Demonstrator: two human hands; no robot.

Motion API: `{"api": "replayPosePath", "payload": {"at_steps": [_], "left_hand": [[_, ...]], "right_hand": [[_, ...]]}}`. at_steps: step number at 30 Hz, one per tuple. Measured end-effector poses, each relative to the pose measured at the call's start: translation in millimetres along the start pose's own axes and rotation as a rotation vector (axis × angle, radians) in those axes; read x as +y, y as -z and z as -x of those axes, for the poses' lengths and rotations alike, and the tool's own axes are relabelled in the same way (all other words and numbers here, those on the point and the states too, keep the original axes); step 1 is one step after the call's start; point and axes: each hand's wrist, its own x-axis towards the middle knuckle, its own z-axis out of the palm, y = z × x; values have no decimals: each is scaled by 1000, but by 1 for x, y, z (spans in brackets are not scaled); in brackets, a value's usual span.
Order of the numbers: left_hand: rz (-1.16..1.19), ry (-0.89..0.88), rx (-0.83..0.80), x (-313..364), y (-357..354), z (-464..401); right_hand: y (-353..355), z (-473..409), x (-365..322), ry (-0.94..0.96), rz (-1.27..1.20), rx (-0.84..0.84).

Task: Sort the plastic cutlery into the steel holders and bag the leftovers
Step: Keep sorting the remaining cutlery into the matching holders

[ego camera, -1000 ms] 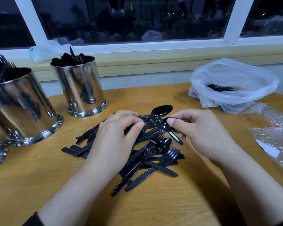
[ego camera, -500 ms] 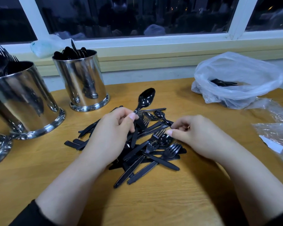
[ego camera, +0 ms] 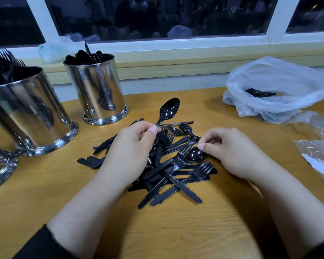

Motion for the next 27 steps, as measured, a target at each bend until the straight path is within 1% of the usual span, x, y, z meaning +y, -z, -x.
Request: {"api": "replayPosePath", "payload": {"at_steps": [4, 9, 16, 22, 24, 27], "left_hand": [[-29, -3, 4, 0, -1, -1], [-9, 7, 22, -1, -1, -1], [-8, 13, 36, 0, -1, 0], [-47, -23, 37, 5, -1, 4], [-45, -33, 35, 6, -2, 5], [15, -39, 19, 8, -5, 5]], "right_hand": [[1, -1, -1, 41, -74, 89], [2, -1, -6, 107, -160, 264], [8, 0, -7, 228, -327, 657], [13, 5, -11, 318, -475, 890], [15, 6, -12, 328, -515, 900], [11, 5, -16, 312, -601, 741]]}}
